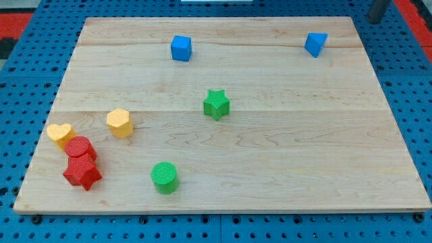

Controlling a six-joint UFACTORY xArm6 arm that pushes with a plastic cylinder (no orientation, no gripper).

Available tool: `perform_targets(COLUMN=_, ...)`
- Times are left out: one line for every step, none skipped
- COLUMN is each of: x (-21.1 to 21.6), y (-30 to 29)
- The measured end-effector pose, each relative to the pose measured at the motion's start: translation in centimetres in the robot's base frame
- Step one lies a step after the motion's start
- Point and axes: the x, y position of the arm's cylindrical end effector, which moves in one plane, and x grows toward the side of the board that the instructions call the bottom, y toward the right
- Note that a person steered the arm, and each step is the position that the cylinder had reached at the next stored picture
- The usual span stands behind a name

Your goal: Slide the blue triangle towards the left center of the board

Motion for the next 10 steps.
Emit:
perform_targets(x=0.0, y=0.0)
perform_targets(x=0.1, y=-1.2)
perform_targets(x=1.8, y=-2.3)
perform_targets(x=6.4, y=-2.7)
perform_targets(x=6.5, y=-6.8)
perform_targets(x=6.5, y=-13.4)
perform_targets(x=9.0, y=-19.2)
perform_targets(x=9.4, y=-19.4)
perform_targets(x=10.7, y=-21.6)
perform_targets(x=10.3, y=-27.8)
